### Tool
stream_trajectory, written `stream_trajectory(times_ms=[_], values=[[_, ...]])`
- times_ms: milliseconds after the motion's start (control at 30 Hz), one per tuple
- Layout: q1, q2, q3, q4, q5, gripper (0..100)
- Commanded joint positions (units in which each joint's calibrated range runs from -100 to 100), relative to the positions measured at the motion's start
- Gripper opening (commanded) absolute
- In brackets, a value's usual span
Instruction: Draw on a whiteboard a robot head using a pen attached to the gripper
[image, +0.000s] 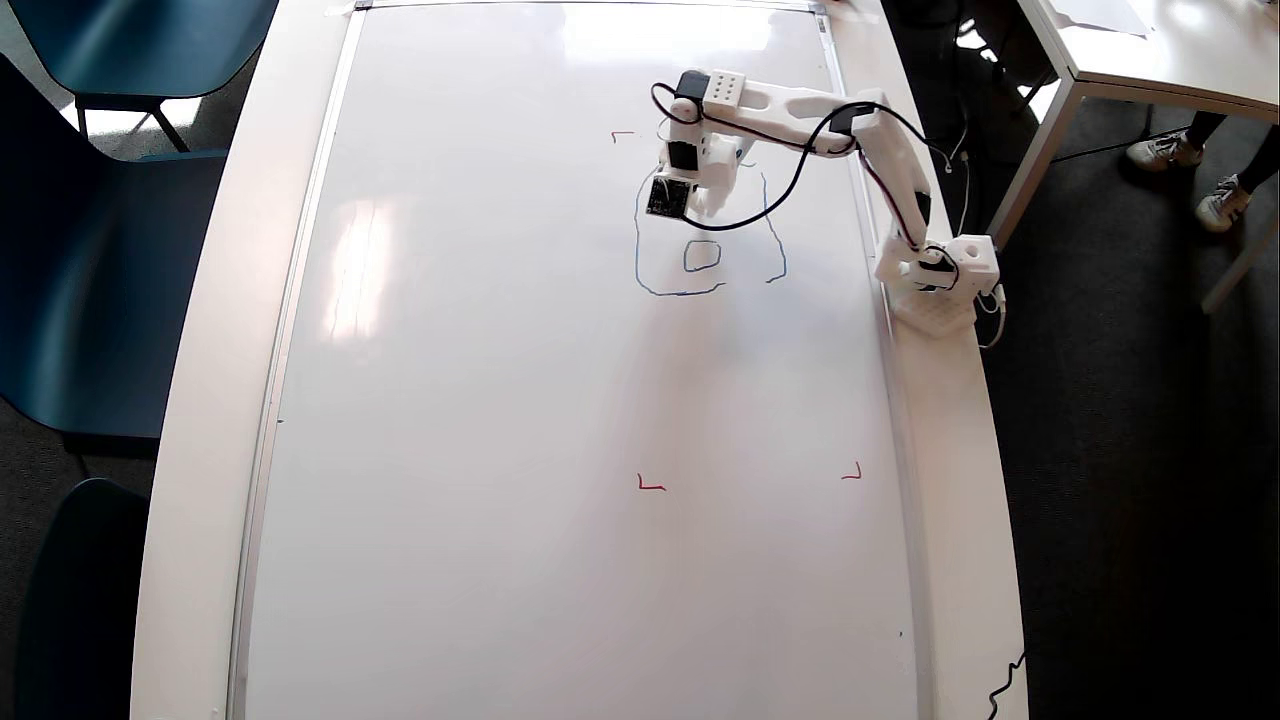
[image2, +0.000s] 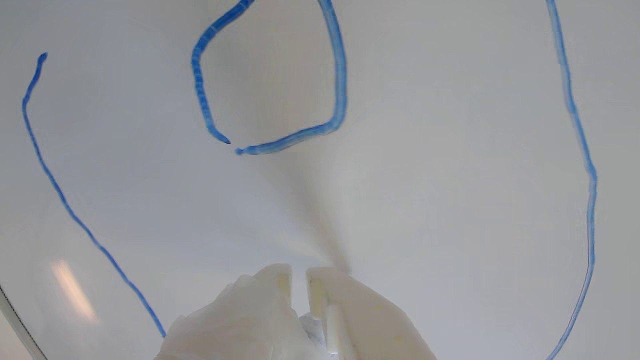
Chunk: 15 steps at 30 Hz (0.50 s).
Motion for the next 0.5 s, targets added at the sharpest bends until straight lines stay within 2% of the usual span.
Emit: stream_trajectory(times_ms=[0, 467], values=[[-0.59, 0.84, -0.2, -0.5, -0.05, 1], [-0.66, 2.85, -3.92, -2.5, -0.11, 1]])
